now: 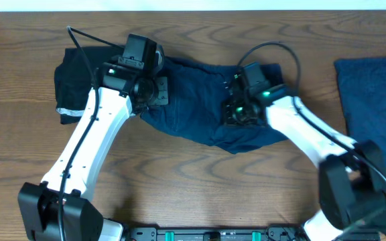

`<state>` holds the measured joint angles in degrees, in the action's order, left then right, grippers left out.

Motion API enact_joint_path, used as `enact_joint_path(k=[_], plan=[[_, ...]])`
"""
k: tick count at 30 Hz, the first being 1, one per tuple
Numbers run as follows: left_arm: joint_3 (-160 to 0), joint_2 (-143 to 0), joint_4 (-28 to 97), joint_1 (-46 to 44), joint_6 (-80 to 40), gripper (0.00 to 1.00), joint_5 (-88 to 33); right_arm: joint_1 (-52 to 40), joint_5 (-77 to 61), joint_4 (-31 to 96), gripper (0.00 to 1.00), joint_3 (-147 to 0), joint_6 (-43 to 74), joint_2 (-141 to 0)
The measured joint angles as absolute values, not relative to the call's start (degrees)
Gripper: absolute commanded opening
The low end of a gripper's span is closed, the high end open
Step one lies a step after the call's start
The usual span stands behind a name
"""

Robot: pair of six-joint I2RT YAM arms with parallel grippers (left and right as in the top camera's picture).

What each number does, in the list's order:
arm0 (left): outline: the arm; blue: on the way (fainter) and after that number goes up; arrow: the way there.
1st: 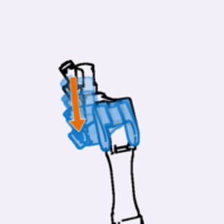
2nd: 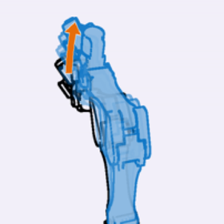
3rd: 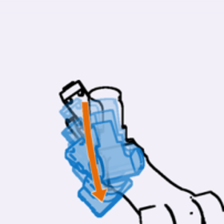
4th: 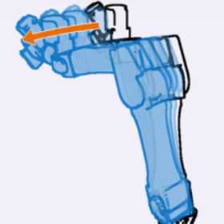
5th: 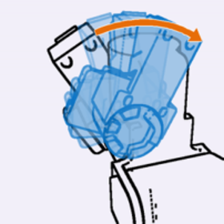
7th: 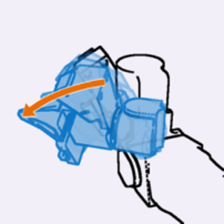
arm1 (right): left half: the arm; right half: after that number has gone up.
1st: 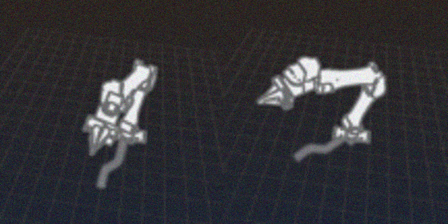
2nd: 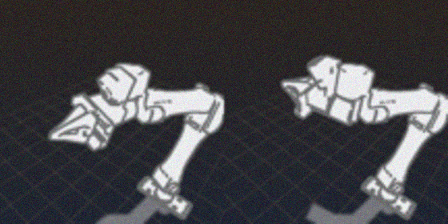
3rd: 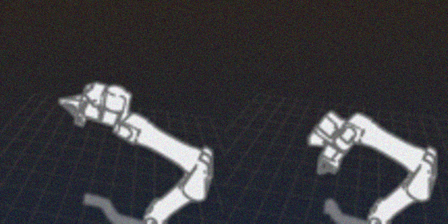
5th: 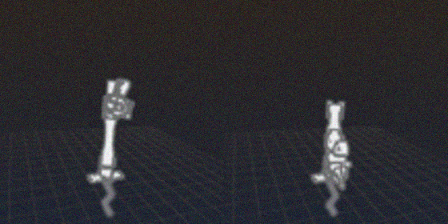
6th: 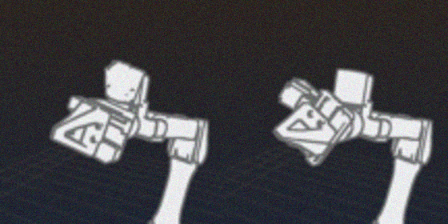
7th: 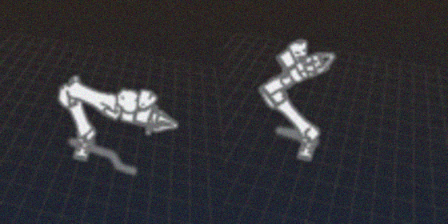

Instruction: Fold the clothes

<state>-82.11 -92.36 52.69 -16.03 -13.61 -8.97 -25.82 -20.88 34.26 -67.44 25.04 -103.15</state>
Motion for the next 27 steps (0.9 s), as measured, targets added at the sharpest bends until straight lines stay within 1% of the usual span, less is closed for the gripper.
enact_joint_path(k=[6,8,14,19,24,27], plan=[[-85.73,-92.36,56.64,-16.03,-13.54,0.06,-8.97,-30.35,-22.46,27.24,0.01,-67.31,28.25,-112.36],[-86.98,-92.36,57.74,-16.03,-13.47,0.06,-8.95,-31.33,-25.08,24.82,0.01,-67.37,28.95,-114.10],[-90.89,-93.47,62.08,-16.03,-12.82,0.06,-8.78,-33.71,-30.17,23.16,0.01,-67.37,31.59,-115.28],[-95.81,-99.29,65.73,-16.03,-11.55,0.06,-8.56,-35.22,-33.54,21.19,0.01,-67.26,33.06,-115.87],[-102.32,-106.17,70.19,-16.01,-11.29,0.06,-8.56,-35.20,-35.27,21.04,0.01,-67.20,30.55,-115.57],[-106.08,-107.92,72.25,-16.01,-11.03,0.06,-8.56,-34.06,-34.46,24.12,0.01,-66.87,29.08,-112.68]])
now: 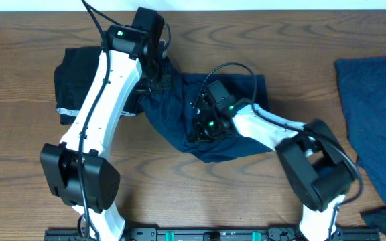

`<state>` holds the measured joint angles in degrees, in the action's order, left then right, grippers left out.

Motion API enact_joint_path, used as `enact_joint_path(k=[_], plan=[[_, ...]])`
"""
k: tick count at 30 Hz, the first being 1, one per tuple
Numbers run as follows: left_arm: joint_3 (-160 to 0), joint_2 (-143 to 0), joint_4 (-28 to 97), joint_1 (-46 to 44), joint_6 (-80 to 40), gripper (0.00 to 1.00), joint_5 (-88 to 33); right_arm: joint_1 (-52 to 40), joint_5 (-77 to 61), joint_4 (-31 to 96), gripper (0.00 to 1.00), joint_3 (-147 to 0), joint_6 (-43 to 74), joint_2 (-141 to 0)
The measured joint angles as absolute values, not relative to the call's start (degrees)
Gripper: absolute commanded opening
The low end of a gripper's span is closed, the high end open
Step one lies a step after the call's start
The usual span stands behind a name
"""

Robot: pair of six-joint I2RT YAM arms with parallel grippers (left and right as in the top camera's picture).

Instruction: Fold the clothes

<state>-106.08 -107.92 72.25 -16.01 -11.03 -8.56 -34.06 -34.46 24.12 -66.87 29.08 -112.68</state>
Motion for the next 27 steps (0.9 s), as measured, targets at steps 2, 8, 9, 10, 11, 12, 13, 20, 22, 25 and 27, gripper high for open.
enact_joint_path(k=[2,8,9,10,11,12,13,20,22,25,27], plan=[[-108.16,-107.94,73.45,-16.01,-10.81,0.06,-8.58,-32.08,-32.40,27.86,0.01,-66.83,28.29,-108.75],[-110.61,-107.92,75.05,-16.08,-10.50,0.06,-8.60,-23.03,-23.42,42.28,0.01,-67.22,25.61,-96.86],[-110.61,-107.92,75.11,-16.08,-10.48,0.06,-8.60,-21.78,-21.26,44.93,0.01,-67.20,25.21,-95.94],[-110.61,-107.92,75.18,-16.08,-10.48,0.06,-8.60,-20.53,-18.94,47.33,0.01,-67.18,24.91,-95.35],[-110.61,-107.92,75.20,-16.08,-10.48,0.06,-8.60,-19.49,-16.64,49.04,0.01,-67.18,24.75,-95.22],[-110.61,-107.92,75.18,-16.08,-10.48,0.06,-8.60,-18.70,-14.50,50.39,0.01,-67.09,24.58,-95.29],[-110.61,-107.92,75.18,-16.08,-10.48,0.06,-8.60,-18.09,-12.73,51.27,0.01,-66.89,24.43,-95.48],[-110.61,-107.92,75.20,-16.08,-10.46,0.06,-8.58,-16.53,-5.65,48.62,0.01,-62.87,23.49,-96.53],[-110.61,-107.92,75.20,-16.08,-10.46,0.06,-8.58,-16.25,-4.32,46.24,0.01,-61.17,23.40,-96.68],[-110.61,-107.92,75.18,-16.08,-10.46,0.06,-8.58,-16.21,-2.90,42.09,0.01,-58.28,23.38,-96.73],[-110.61,-107.92,75.20,-16.08,-10.46,0.06,-8.58,-16.19,-2.20,39.09,0.01,-56.25,23.38,-96.75]])
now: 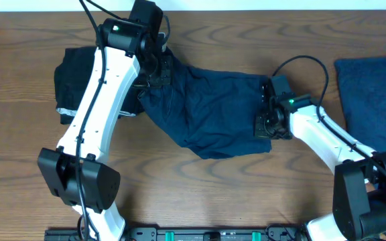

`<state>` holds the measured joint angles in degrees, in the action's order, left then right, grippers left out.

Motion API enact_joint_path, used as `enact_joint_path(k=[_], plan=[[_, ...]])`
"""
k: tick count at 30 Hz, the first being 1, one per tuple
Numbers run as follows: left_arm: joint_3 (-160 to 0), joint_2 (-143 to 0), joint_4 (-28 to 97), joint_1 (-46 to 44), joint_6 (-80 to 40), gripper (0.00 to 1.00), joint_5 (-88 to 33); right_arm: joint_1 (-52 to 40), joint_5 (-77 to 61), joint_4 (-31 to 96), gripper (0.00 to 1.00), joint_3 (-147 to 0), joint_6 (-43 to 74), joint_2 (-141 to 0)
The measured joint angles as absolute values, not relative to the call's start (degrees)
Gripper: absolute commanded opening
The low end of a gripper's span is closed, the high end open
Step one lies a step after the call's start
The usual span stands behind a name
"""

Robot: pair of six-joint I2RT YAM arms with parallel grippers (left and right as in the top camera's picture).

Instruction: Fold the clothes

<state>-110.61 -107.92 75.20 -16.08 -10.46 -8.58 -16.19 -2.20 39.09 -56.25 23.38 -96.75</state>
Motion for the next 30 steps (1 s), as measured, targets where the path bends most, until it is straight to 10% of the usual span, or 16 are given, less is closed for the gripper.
enact_joint_path(k=[30], plan=[[-112.44,-114.13,72.82,-24.51,-15.18,0.06,-11.57,-14.46,-0.67,28.51,0.01,-48.53,24.56,-96.25]])
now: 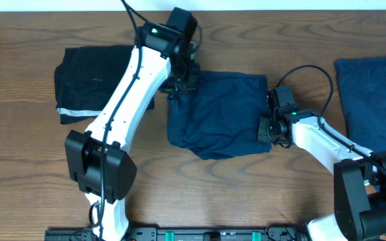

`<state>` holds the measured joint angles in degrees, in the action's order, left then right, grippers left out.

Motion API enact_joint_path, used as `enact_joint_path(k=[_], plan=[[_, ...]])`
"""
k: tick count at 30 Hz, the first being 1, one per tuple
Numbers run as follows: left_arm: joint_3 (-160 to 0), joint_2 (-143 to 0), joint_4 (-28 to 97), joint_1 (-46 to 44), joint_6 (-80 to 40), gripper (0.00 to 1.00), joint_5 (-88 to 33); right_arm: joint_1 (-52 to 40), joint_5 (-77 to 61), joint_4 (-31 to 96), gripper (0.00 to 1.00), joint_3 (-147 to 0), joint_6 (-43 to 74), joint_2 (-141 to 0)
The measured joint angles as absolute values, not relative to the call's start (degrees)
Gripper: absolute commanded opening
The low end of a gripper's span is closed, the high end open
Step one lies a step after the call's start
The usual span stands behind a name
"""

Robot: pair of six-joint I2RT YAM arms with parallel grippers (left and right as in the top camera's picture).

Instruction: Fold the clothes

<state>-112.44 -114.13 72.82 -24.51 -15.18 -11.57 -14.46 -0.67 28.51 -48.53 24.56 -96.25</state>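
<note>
A dark blue garment [216, 114] lies bunched in the middle of the table. My left gripper [181, 86] is at its upper left corner, shut on the cloth there. My right gripper [267, 128] sits at the garment's right edge, and its fingers are hidden under the wrist, so whether it holds the cloth does not show. A black folded garment [89, 80] lies at the far left. Another blue garment [374, 114] lies at the right edge.
The two white arms [129, 100] cross the table from the front edge. A cable [307, 70] loops above the right wrist. A dark scrap [384, 217] shows at the lower right corner.
My left gripper has moved right with the garment's upper left corner, off the black garment. The blue cloth is now narrower and more compact. My right gripper has hardly moved.
First both grippers were on the blue garment, which overlapped the black one. Then my right gripper was at the cloth's middle, and the left near its top left. Later the right was at the right edge. Now the left corner sits further right.
</note>
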Motion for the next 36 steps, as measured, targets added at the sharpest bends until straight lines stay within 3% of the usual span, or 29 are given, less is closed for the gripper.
enact_joint_path(k=[36], plan=[[-112.44,-117.64,58.89,-39.55,-23.38,0.06,-13.61,-14.46,-0.82,28.49,0.01,-48.51,24.56,-96.25]])
